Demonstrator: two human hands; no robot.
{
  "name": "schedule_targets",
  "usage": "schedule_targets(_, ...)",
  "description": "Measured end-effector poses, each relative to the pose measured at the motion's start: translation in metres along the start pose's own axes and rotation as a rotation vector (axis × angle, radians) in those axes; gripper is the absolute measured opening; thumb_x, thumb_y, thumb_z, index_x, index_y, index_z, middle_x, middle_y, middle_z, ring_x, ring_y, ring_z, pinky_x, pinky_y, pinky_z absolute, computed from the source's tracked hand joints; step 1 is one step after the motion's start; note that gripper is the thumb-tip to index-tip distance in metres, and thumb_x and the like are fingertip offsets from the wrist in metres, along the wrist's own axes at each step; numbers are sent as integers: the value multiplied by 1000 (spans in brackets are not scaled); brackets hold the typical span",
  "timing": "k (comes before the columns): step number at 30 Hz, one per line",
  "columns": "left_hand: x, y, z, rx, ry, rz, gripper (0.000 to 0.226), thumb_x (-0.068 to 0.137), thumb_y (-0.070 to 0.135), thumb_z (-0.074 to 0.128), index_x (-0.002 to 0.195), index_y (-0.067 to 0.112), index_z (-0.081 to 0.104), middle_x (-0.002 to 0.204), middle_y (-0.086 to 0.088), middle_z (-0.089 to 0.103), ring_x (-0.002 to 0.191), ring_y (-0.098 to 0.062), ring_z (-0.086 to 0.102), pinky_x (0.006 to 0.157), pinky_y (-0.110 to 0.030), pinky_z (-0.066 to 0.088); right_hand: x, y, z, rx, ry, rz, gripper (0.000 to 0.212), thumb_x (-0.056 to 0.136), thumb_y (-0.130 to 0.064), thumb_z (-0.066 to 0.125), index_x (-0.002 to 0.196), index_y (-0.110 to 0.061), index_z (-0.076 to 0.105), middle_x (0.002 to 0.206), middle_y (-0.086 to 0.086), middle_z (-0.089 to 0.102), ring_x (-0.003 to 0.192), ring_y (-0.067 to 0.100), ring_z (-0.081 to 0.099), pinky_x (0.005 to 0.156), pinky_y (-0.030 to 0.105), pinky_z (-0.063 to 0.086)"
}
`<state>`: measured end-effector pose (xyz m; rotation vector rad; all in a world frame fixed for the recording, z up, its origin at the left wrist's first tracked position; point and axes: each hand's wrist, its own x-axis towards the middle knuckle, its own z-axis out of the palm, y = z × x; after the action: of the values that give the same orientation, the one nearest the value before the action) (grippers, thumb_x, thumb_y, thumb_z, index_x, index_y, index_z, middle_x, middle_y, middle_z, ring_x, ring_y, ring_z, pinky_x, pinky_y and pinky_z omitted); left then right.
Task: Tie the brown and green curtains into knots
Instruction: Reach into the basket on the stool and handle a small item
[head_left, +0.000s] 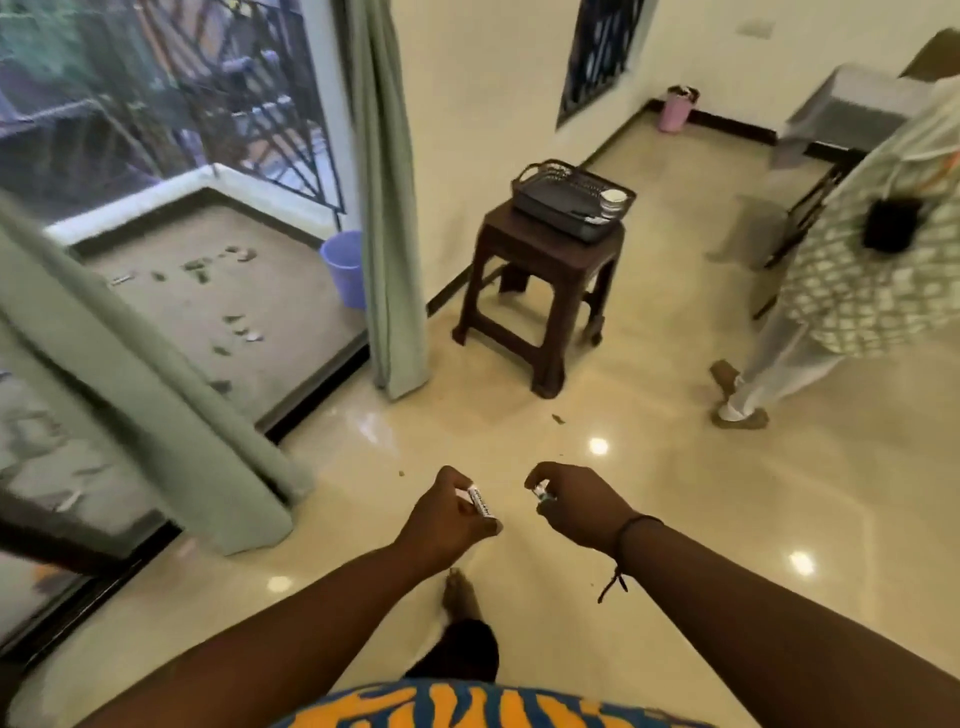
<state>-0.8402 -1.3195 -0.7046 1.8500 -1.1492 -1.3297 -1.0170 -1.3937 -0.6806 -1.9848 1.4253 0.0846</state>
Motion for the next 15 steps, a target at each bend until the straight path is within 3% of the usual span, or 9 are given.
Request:
schedule_targets(5, 116, 71, 42, 69, -152, 21, 54, 70, 24, 81, 105, 17, 41, 80, -6, 64, 64, -16, 53, 60, -28, 41, 67, 62, -91, -50, 33, 77, 29, 85, -16, 56, 112, -27, 59, 112, 3, 65, 99, 22, 60, 78, 26, 45)
schedule_targets(8, 169, 122, 56, 155, -209, 59, 53, 71, 25, 80, 106, 19, 41, 81, -5, 65, 62, -11, 52, 57, -21, 39, 95, 92, -146, -54, 58, 101, 27, 86, -19, 56, 111, -29, 59, 110, 0, 65, 97, 20, 59, 77, 26, 44)
schedule_targets(12, 236, 183, 86, 155, -193, 55, 49, 71, 23, 81, 102, 18, 43, 73, 0, 64, 59, -9, 53, 56, -21, 40, 138, 140, -207, 15, 101, 115, 26, 85, -18, 55, 108, -30, 60, 104, -1, 66, 80, 15, 53, 75, 28, 46)
schedule_targets(15, 293, 211, 120, 148, -147, 18, 49, 68, 23, 82, 98, 18, 44, 73, -1, 64, 62, -12, 56, 61, -27, 44, 185, 186, -244, 13, 69, 86, 26, 85, -18, 56, 109, -27, 60, 106, -1, 66, 81, 15, 53, 73, 25, 43)
